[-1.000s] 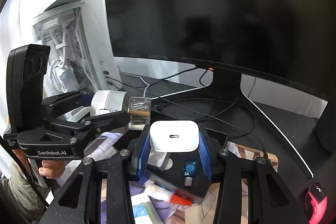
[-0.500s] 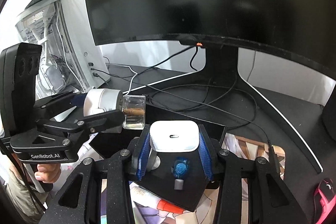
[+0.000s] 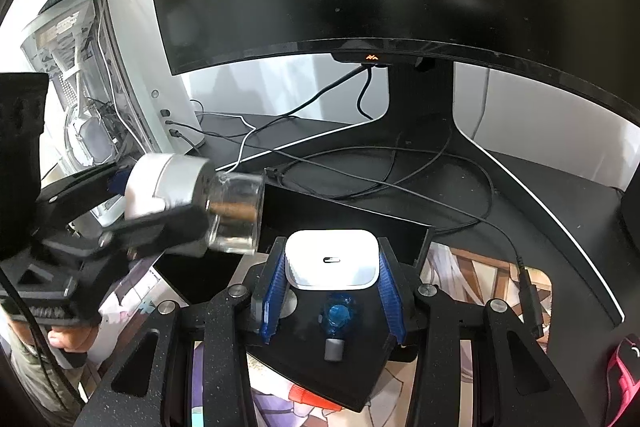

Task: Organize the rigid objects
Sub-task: 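Carry the jar with left tool while right tool carries cube charger to the box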

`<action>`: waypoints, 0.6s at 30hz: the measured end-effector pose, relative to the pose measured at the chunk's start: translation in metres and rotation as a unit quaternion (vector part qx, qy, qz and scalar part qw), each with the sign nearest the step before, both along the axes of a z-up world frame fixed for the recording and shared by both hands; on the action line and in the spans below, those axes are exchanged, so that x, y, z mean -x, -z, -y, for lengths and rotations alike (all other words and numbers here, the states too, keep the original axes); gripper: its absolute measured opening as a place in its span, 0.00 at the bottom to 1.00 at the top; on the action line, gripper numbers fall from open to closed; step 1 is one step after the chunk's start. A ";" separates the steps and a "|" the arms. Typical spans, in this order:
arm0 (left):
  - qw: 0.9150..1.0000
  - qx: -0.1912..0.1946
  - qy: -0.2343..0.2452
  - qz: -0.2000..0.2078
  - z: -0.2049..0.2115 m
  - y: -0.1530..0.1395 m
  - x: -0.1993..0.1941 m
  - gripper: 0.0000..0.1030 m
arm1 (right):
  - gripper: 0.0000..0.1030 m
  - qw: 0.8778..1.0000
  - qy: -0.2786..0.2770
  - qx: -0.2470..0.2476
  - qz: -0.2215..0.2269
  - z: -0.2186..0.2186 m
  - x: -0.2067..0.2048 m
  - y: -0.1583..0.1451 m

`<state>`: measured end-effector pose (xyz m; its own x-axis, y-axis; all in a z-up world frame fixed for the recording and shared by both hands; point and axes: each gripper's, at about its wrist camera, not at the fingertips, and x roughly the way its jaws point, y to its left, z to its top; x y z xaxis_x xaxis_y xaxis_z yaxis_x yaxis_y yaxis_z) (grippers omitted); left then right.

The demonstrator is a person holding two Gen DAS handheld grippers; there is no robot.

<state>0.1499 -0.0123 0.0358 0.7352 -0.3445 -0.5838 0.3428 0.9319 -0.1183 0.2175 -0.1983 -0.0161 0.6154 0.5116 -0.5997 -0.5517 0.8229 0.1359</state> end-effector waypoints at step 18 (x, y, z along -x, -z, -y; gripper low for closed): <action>0.999 -0.021 -0.005 -0.046 0.013 0.037 -0.022 0.66 | 0.41 1.000 -0.004 0.013 -0.016 0.004 -0.003 0.015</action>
<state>0.1719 -0.0248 -0.0015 0.6807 -0.3114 -0.6631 0.3225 0.9401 -0.1104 0.2208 -0.2025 -0.0309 0.5912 0.5003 -0.6326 -0.5545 0.8217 0.1317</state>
